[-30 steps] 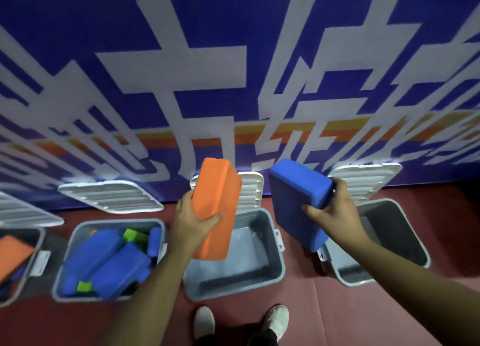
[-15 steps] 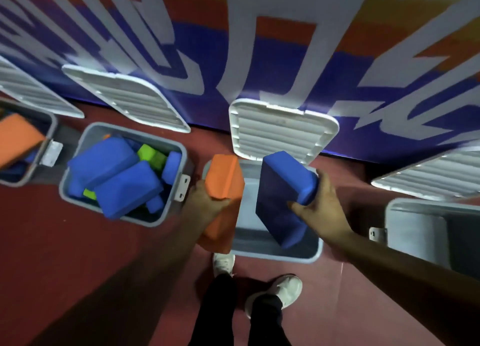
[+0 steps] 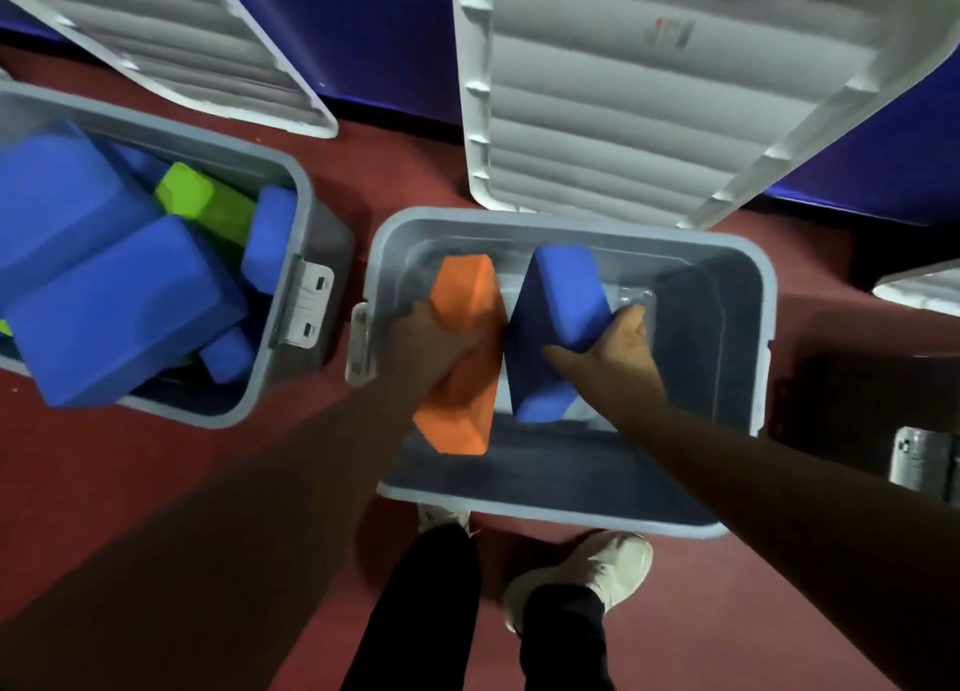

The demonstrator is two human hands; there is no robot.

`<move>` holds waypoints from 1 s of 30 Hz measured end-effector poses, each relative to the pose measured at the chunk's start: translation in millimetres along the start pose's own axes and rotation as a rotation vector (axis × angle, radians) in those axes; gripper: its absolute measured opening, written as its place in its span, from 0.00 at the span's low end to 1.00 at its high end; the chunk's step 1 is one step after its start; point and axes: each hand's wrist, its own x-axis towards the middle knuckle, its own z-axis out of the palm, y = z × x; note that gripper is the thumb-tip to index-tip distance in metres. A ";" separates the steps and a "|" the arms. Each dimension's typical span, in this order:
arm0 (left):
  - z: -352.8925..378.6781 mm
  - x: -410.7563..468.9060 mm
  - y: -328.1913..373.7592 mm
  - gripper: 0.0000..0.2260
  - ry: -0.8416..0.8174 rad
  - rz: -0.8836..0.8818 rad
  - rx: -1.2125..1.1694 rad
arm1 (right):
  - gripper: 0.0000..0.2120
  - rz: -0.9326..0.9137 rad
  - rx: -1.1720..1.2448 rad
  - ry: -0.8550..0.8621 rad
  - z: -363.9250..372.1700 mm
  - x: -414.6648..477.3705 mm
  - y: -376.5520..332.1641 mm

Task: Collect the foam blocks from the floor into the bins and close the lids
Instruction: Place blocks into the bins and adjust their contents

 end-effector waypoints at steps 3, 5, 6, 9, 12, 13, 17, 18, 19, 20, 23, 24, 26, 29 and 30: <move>20.3 33.4 -10.5 0.45 0.065 0.072 0.050 | 0.33 0.024 0.052 0.023 30.2 18.7 3.7; 31.7 50.1 -23.9 0.40 0.073 0.119 -0.028 | 0.33 0.020 0.075 0.059 47.9 26.3 6.2; 36.9 57.5 -32.7 0.36 0.058 0.127 -0.094 | 0.32 0.013 0.088 0.084 56.9 29.0 7.9; 49.8 65.8 -50.6 0.28 -0.108 0.169 -0.267 | 0.31 -0.030 0.106 0.049 81.3 35.0 19.4; 68.1 84.4 -66.1 0.20 -0.165 0.186 -0.312 | 0.32 -0.065 0.076 -0.166 97.6 40.7 32.5; 71.7 94.6 -72.8 0.20 -0.158 0.162 -0.292 | 0.32 -0.072 0.036 -0.237 98.5 42.2 33.1; 21.4 77.4 -33.7 0.11 -0.022 0.061 -0.136 | 0.36 -0.026 -0.078 -0.334 66.2 38.4 10.1; 1.1 68.8 -20.3 0.11 0.026 0.057 -0.093 | 0.37 -0.017 -0.084 -0.323 49.5 34.9 -3.6; -20.4 61.3 -8.3 0.10 0.072 0.065 -0.070 | 0.39 -0.019 -0.100 -0.302 30.3 30.7 -20.1; -44.4 51.2 3.6 0.10 0.091 0.079 -0.080 | 0.39 -0.035 -0.130 -0.274 8.4 25.7 -39.0; -124.6 13.0 39.3 0.12 0.125 0.204 -0.163 | 0.35 -0.126 -0.214 -0.187 -66.6 2.2 -107.7; -154.9 -1.2 54.5 0.13 0.158 0.250 -0.151 | 0.35 -0.166 -0.230 -0.167 -92.9 -8.5 -134.0; -218.0 -32.6 91.3 0.16 0.206 0.357 -0.074 | 0.33 -0.248 -0.278 -0.119 -144.6 -33.1 -188.5; -312.9 -91.4 148.6 0.16 0.283 0.498 0.031 | 0.31 -0.340 -0.329 0.001 -219.1 -82.2 -270.4; -343.0 -113.4 165.5 0.16 0.321 0.522 0.014 | 0.30 -0.365 -0.335 0.038 -241.9 -101.8 -295.5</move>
